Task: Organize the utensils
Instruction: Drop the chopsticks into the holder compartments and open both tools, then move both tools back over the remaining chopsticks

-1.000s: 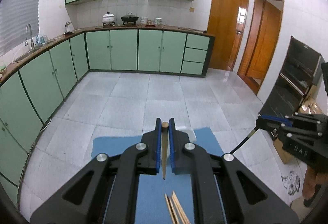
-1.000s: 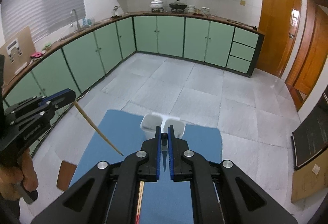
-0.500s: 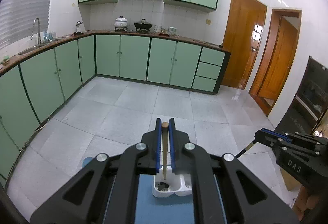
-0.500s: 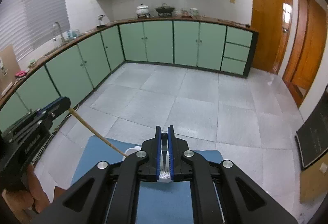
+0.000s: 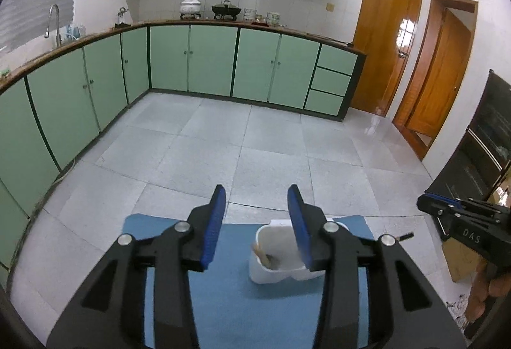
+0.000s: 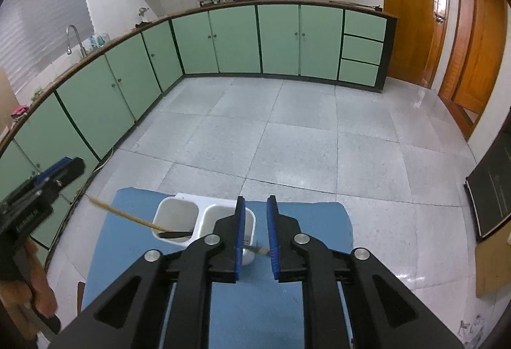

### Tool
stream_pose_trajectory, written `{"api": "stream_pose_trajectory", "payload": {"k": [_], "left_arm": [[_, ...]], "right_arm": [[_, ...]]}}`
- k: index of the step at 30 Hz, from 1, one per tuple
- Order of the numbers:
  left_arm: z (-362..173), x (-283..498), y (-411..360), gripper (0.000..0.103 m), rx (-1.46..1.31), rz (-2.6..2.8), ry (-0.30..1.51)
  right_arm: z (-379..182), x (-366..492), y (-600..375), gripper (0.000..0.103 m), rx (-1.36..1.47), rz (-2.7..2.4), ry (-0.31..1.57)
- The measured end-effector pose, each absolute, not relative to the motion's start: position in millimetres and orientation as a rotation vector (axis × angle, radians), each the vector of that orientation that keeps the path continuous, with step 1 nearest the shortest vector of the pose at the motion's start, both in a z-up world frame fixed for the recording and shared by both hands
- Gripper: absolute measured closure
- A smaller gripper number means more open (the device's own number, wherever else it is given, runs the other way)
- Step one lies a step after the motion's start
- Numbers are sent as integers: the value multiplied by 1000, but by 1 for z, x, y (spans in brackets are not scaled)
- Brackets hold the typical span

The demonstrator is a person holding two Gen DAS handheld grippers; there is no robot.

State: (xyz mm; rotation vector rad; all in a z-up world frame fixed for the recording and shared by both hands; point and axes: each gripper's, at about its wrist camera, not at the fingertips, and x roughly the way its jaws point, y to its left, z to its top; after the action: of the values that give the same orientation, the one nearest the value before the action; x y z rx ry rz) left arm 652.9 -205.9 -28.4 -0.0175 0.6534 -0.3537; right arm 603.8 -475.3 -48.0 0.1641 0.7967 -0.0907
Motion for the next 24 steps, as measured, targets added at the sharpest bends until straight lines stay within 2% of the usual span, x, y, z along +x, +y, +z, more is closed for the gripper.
{"api": "stream_pose_trajectory", "payload": {"k": [4,8,10,13,18,24], "left_arm": [[-10,631,-179,55,-19,-343,621],[0,601,-152,53,-18,-335,611],[2,584,-143,48,-2,-330,605],[1,551,-131,46,24,-332,594],[-22,484,-117,35,106,-338,553],[-77,416,-92,29,82,-365,585]], "right_arm": [[-38,574,-480,87,172,-84,768],[-30,542,-479,86,168,-73,739],[-31,523,-478,80,175,-65,727],[-34,489,-471,75,166,-54,697],[-58,421,-444,62,46,-48,629],[-122,341,-416,57,20,-34,627]]}}
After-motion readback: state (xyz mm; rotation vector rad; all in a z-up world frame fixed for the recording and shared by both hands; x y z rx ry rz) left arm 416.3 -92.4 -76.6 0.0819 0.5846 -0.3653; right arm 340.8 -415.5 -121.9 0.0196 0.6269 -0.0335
